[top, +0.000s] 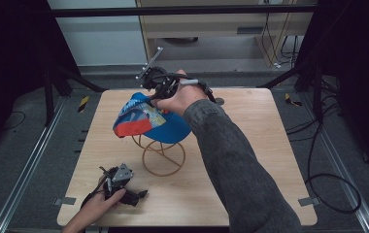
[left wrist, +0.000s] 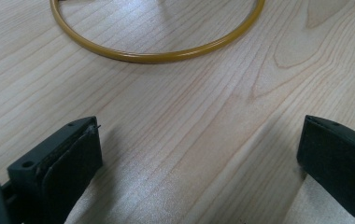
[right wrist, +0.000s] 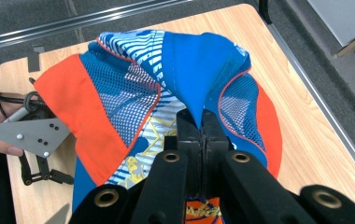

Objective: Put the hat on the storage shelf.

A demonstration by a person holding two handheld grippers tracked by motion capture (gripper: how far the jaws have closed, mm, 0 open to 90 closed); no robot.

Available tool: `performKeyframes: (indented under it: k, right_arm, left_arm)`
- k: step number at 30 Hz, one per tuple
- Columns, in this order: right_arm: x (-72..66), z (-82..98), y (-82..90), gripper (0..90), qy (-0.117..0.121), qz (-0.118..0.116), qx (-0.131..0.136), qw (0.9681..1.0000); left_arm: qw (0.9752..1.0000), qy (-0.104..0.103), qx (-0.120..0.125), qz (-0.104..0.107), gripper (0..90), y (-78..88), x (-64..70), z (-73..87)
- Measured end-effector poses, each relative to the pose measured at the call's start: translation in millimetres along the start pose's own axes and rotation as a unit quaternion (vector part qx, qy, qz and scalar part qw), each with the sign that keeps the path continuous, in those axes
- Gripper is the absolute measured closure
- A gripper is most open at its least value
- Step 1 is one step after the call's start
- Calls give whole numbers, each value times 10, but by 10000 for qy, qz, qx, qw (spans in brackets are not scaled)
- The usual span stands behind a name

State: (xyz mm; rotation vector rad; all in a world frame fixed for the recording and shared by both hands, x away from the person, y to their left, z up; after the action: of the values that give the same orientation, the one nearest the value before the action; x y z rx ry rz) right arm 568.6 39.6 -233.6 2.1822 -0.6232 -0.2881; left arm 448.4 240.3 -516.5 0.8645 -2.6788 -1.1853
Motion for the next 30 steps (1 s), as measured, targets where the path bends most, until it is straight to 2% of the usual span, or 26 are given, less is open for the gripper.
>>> performKeyframes:
  k: [13, 21, 30]
  right_arm:
    - [5, 49, 10, 891, -29, -26, -62, 10000]
    - [42, 97, 22, 868, -109, -48, 27, 9999]
    - [40, 104, 44, 754, -176, -34, 98, 9998]
  left_arm:
    - [10000, 0, -1, -2, 0, 0, 0, 0]
    - [10000, 0, 0, -1, 0, 0, 0, 0]
    - [10000, 0, 2, 2, 0, 0, 0, 0]
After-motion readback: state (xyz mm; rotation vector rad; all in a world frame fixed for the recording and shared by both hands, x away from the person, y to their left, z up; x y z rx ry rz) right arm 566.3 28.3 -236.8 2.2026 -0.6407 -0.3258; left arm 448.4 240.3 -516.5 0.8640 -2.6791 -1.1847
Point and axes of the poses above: each handheld gripper's, and its own axes: y roughly backward along the jaws, z roughly out of its underside, x roughly to its right, the point moved 1 cm from there along -y, roughly forward along the jaws, and after that the axes turned 10 degrees about -y, right-handed, at the moved point
